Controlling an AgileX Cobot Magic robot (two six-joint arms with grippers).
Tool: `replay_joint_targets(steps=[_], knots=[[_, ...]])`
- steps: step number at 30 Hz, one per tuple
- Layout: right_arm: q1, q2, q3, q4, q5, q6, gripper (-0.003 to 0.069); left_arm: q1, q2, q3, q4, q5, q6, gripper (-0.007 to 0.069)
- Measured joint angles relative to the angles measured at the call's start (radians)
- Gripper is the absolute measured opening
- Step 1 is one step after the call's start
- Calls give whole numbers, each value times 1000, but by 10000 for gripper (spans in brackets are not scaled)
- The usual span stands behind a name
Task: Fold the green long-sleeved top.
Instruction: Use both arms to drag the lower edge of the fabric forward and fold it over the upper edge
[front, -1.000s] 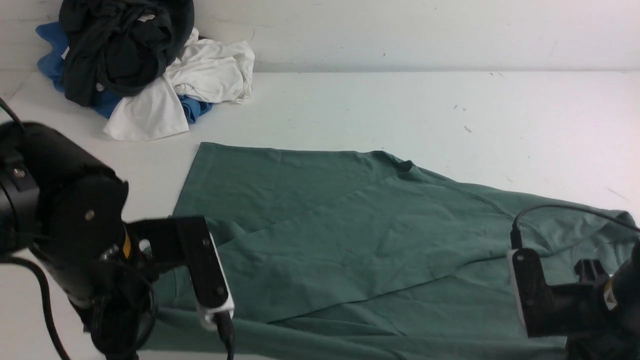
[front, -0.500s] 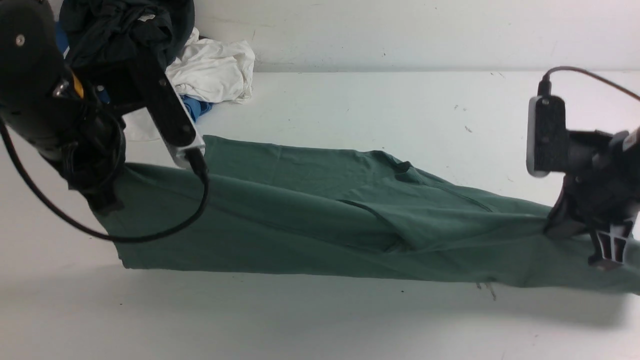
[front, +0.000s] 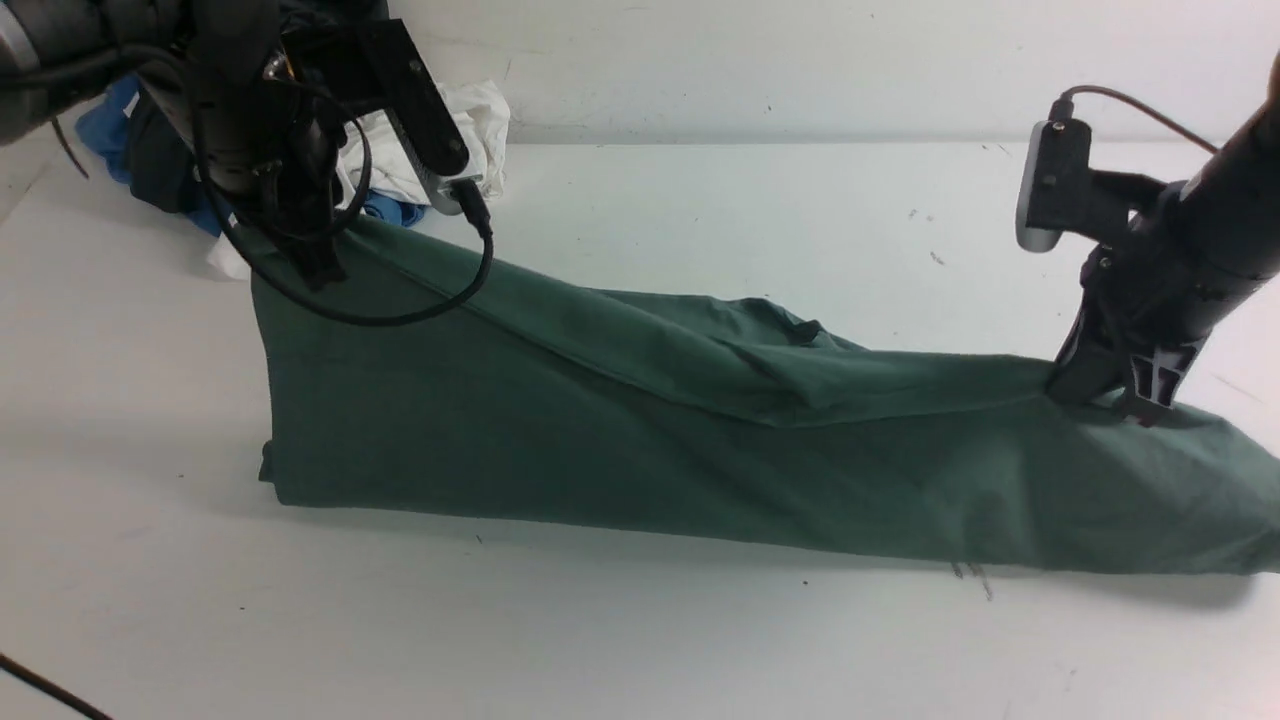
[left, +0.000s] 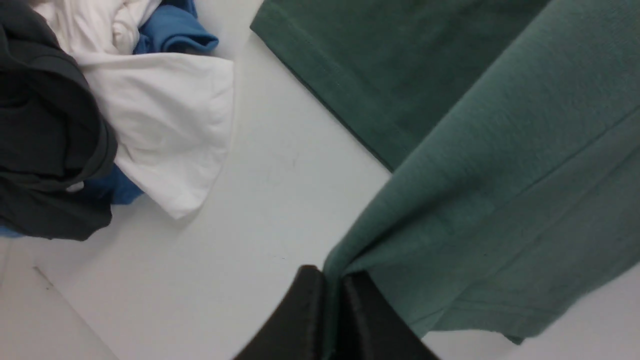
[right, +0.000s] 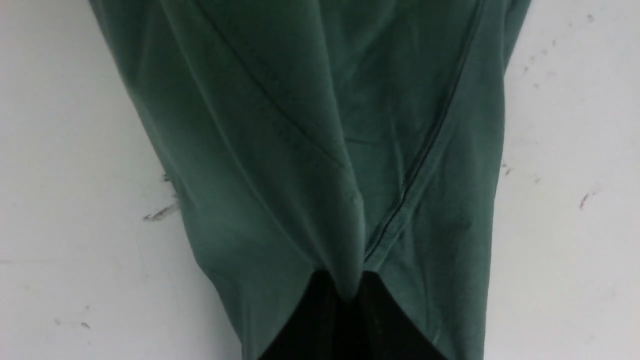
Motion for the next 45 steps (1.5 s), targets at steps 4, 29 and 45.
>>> replay_joint_targets(steps=[4, 29, 45], knots=[[-53, 40, -17, 68, -3, 5, 11, 28, 90, -67, -33, -10, 1, 15], [-78, 210, -26, 118, -317, 5, 11, 94, 396, -223, -155, -149, 1, 15], [-78, 294, -27, 118, -449, 102, 35, 103, 461, -225, -165, -282, -65, 55]])
